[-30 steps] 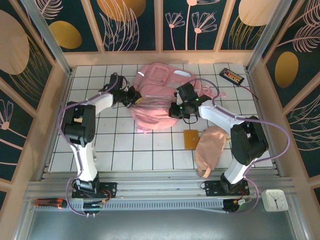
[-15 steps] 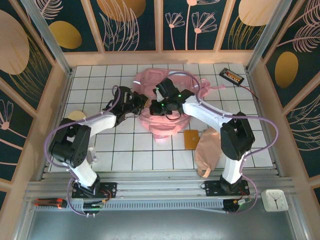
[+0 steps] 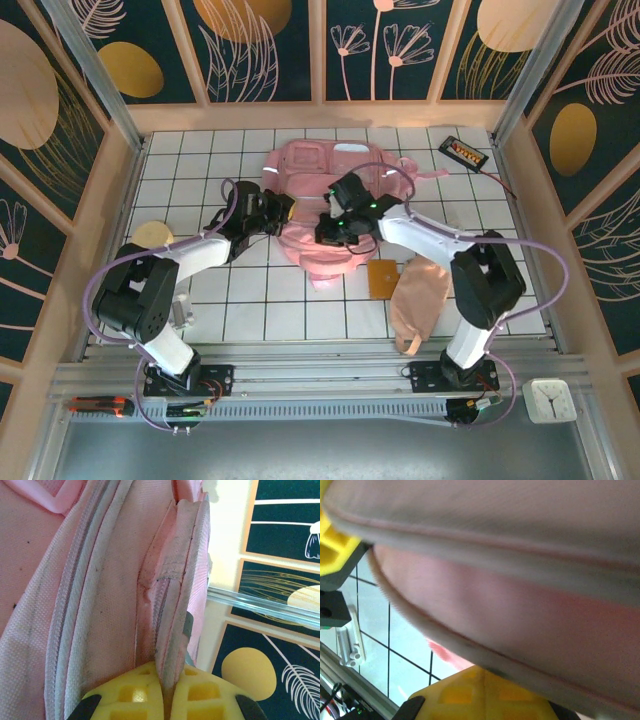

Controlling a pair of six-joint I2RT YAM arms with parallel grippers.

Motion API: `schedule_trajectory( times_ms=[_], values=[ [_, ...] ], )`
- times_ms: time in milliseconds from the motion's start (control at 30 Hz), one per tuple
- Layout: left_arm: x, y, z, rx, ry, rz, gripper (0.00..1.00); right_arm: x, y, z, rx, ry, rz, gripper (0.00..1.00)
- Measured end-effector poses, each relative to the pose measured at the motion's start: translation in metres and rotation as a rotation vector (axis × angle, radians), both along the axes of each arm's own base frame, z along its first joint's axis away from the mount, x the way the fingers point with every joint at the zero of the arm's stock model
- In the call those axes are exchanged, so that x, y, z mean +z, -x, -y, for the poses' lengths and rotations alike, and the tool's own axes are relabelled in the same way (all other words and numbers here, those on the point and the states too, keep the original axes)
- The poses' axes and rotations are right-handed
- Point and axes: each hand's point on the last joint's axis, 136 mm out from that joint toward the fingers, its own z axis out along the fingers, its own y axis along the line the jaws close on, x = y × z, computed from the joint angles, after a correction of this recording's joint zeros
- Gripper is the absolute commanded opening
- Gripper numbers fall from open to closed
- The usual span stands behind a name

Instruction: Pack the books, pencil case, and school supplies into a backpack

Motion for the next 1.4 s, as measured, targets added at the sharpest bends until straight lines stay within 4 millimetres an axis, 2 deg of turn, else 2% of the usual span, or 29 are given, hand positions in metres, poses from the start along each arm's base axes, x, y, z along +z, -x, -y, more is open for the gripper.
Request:
schedule_trajectory(
  times_ms=[100,200,233,300,333,400,500,567,733,833,1067,1400],
  values=[
    [0.0,0.0,0.0,-0.003,0.002,0.0,0.0,0.013,-0.008,0.013,-0.033,-0.026,0.023,0.0],
    [0.003,0.0,0.002,-0.007,0.005,0.004,0.0,0.024,-0.008,0.007,-0.014,-0.075,0.036,0.0],
    [0.003,-0.001,0.002,-0.007,0.005,0.005,0.0,0.026,-0.008,0.005,-0.007,-0.091,0.036,0.11],
    [0.003,0.0,0.002,-0.011,0.007,0.004,0.0,0.025,-0.008,0.005,-0.008,-0.115,0.019,0.41],
    [0.003,0.0,0.002,-0.013,0.008,0.004,0.0,0.024,-0.008,0.007,-0.012,-0.121,0.009,0.49],
    [0.004,0.0,0.003,-0.019,0.008,0.006,0.0,0.022,-0.012,0.015,-0.034,-0.121,-0.007,0.55],
    [0.004,0.0,0.002,-0.029,0.005,0.009,0.0,0.02,-0.024,0.038,-0.083,-0.103,-0.021,0.56],
    [0.004,-0.001,-0.001,-0.041,0.012,0.007,0.0,0.017,-0.037,0.061,-0.123,-0.083,-0.016,0.56],
    [-0.007,-0.01,-0.022,-0.048,0.03,-0.024,0.0,0.013,-0.074,0.111,-0.187,-0.026,0.052,0.55],
    [-0.013,-0.013,-0.03,-0.057,0.04,-0.041,0.0,0.003,-0.088,0.127,-0.176,0.032,0.09,0.55],
    [-0.013,-0.013,-0.029,-0.076,0.049,-0.044,0.0,-0.026,-0.085,0.125,-0.12,0.048,0.036,0.52],
    [-0.01,-0.015,-0.028,-0.08,0.052,-0.039,0.0,-0.022,-0.082,0.111,-0.104,-0.02,0.012,0.4]
  ],
)
